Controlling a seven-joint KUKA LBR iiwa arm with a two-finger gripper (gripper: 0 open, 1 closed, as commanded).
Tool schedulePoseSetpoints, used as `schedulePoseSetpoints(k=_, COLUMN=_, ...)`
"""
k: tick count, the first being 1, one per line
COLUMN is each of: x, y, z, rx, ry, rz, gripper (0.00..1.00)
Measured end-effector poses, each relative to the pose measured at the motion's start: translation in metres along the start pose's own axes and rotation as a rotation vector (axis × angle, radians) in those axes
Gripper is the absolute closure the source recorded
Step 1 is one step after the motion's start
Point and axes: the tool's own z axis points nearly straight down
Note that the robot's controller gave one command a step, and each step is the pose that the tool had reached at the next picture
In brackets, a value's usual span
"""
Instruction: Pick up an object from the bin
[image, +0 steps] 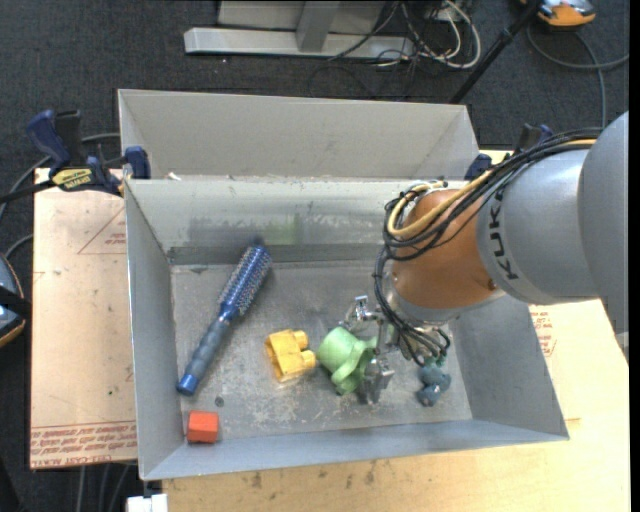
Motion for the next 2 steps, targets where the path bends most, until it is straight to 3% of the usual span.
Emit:
schedulePoseSetpoints(k=1, x=-0.001, y=0.0, z=-0.003, rx=-0.001, ry=-0.003, rz=0.0, gripper=1.0)
schedulePoseSetpoints(k=2, x=-0.015, y=-0.003, z=-0.152, rx=-0.001, ry=-0.005, rz=0.006, gripper=1.0)
